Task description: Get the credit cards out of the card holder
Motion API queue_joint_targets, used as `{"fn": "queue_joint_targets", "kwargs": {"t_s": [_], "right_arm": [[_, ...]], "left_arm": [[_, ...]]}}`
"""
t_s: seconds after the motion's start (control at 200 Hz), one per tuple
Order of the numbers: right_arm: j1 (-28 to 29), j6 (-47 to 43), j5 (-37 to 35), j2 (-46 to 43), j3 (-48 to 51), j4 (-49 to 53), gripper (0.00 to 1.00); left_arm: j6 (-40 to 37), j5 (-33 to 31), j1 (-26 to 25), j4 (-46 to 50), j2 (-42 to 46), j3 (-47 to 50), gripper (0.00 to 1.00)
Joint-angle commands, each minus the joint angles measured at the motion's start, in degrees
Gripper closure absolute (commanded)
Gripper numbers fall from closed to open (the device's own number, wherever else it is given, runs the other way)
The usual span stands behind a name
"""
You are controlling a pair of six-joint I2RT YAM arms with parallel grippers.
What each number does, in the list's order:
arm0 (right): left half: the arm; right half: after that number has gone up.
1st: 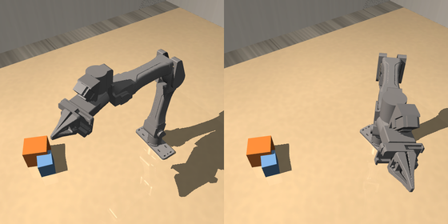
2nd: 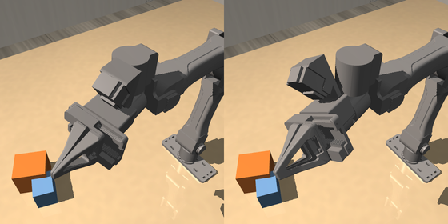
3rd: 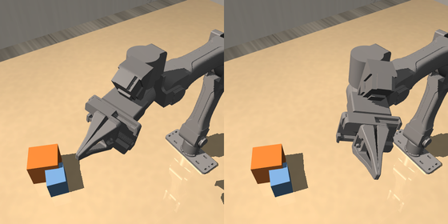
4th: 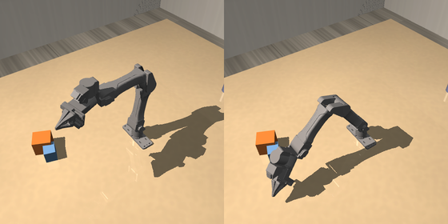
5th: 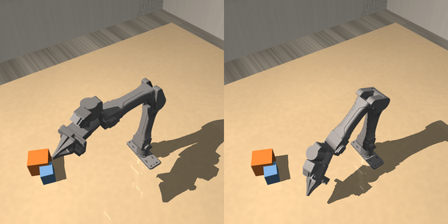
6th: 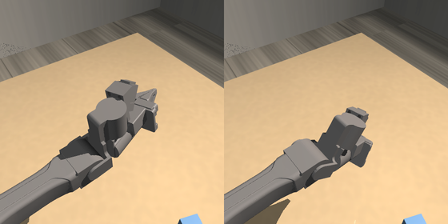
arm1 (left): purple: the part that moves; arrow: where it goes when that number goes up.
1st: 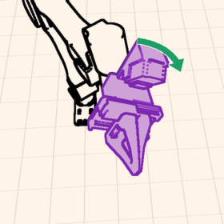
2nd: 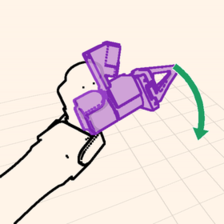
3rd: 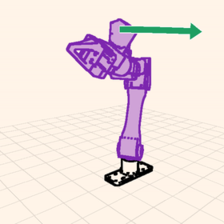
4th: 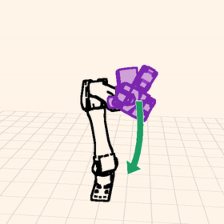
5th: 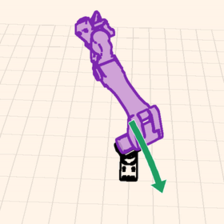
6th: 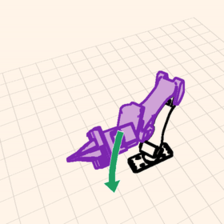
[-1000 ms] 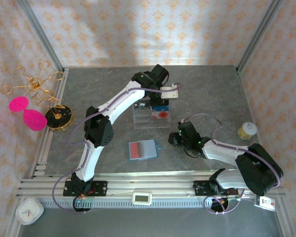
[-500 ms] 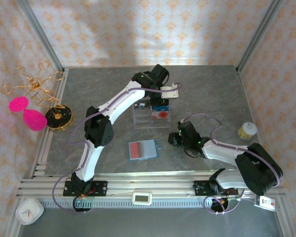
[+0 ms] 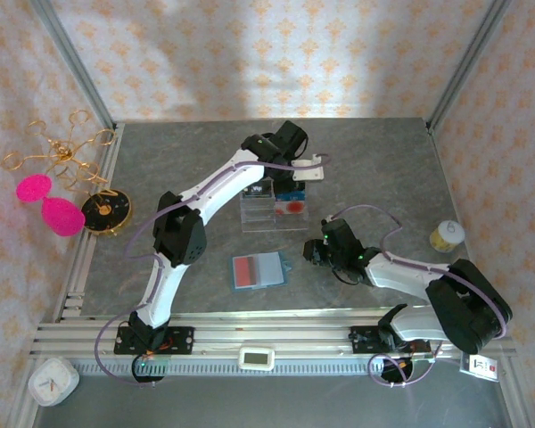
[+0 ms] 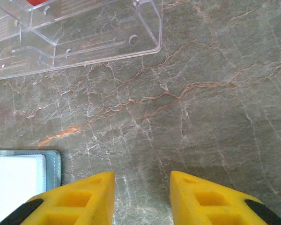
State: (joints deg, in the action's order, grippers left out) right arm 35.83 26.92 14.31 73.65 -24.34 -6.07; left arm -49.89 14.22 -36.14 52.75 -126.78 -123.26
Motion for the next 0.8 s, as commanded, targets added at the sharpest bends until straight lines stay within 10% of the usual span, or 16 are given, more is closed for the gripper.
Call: {"fn": "queue_joint_targets", "kwargs": {"t_s": [0.0,0.481,0.796], "right_arm": [[-0.32,-0.82,0.04,-1.42,-0.29,-0.78,0.65],[-0.04,-4.13,3.95,-4.43,-1.09,-1.05,0.58],[13.44,-3.71,-3.15,-4.86,-4.59,-0.21,0.58]], "left_arm": [[2.42,-3.82,-0.36,-4.65,0.01,0.78,0.8],[15.53,-7.37,-0.16,-20.49,9.91,5.71,0.75],[44.26,-4.18,-1.7,-46.78,36.18,43.27,0.72]]}}
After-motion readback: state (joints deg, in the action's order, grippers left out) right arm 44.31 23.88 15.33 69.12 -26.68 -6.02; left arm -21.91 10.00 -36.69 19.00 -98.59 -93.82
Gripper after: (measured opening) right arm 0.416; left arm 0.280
